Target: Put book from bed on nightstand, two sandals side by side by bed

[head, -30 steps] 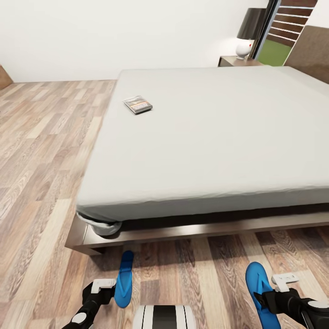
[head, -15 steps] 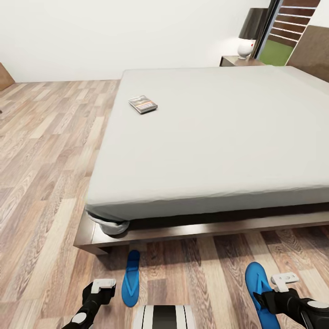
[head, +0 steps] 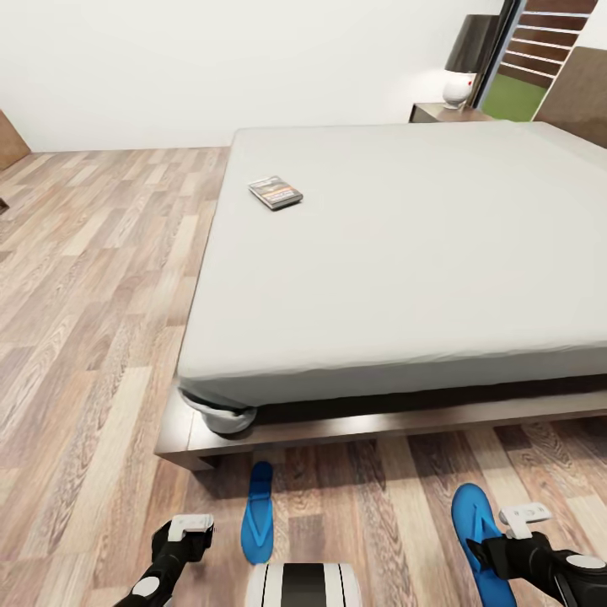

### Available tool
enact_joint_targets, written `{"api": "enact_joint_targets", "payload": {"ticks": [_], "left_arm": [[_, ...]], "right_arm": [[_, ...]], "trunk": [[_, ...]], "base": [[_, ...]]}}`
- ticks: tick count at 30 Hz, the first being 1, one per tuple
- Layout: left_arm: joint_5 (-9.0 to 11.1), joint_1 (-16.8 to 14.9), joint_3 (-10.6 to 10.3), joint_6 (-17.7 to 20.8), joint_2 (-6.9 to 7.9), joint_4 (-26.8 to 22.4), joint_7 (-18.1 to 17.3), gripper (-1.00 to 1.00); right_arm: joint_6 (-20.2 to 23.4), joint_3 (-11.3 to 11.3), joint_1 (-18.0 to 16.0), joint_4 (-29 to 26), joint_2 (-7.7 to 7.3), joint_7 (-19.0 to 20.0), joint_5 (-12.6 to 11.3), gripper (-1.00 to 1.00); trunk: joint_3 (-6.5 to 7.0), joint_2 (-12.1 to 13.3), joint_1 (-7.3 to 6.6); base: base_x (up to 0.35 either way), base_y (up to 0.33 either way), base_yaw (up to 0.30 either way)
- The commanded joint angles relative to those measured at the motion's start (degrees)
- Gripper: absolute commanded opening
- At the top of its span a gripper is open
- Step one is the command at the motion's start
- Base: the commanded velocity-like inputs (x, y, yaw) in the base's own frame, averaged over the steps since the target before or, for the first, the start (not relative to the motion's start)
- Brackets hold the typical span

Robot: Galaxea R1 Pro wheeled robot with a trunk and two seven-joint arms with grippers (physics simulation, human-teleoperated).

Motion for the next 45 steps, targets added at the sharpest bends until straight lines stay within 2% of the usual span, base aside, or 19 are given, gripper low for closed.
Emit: {"api": "enact_joint_targets", "payload": {"ticks": [1,18,33,36,39,41,43,45], "left_arm": [[0.38,-0.03,-0.49,-0.14,0.03,0.0,0.33,1.0],[0.38,-0.03,-0.49,-0.08,0.03,0.0,0.42,1.0],[0.36,-0.03,-0.49,-0.16,0.03,0.0,0.36,1.0],[0.3,-0.03,-0.49,-0.17,0.06,0.0,0.33,1.0],[0.19,-0.03,-0.53,-0.17,0.07,0.06,0.29,1.0],[0.16,-0.03,-0.55,-0.15,0.06,0.07,0.29,1.0],[0.09,-0.03,-0.56,-0.11,0.04,0.08,0.28,1.0],[0.04,-0.03,-0.57,-0.1,0.04,0.08,0.27,1.0]], "right_arm": [[0.16,-0.06,-0.04,-0.09,0.01,0.54,0.56,-1.0],[0.16,-0.06,-0.02,-0.09,0.01,0.52,0.56,-1.0],[0.18,-0.18,-0.01,-0.03,0.04,0.44,0.58,-1.0],[0.1,-0.27,-0.04,1.18,0.01,0.29,0.6,-1.0],[-0.9,-0.75,-0.38,4.82,-0.38,0.29,0.83,-1.0],[-1.15,-0.85,-0.5,5.58,-0.43,0.07,1.66,-1.0],[-1.45,-0.82,-0.62,6.37,-0.4,-2.2,5.8,-1.0],[-1.57,-0.63,-0.65,6.57,-0.27,-3.81,8.19,-1.0]], "trunk": [[-0.04,-0.01,-0.01],[-0.04,-0.01,-0.01],[-0.04,-0.01,-0.01],[-0.04,-0.01,-0.01],[-0.04,-0.01,-0.01],[-0.04,-0.01,-0.01],[-0.04,-0.01,-0.01],[-0.04,-0.01,-0.01]], "base": [[0.0,0.186,0.0],[0.0,0.259,0.0],[0.0,0.099,0.0],[0.0,0.007,0.0],[0.0,0.002,0.0],[0.0,0.001,0.0],[0.0,0.0,0.0],[0.0,0.0,0.0]]}}
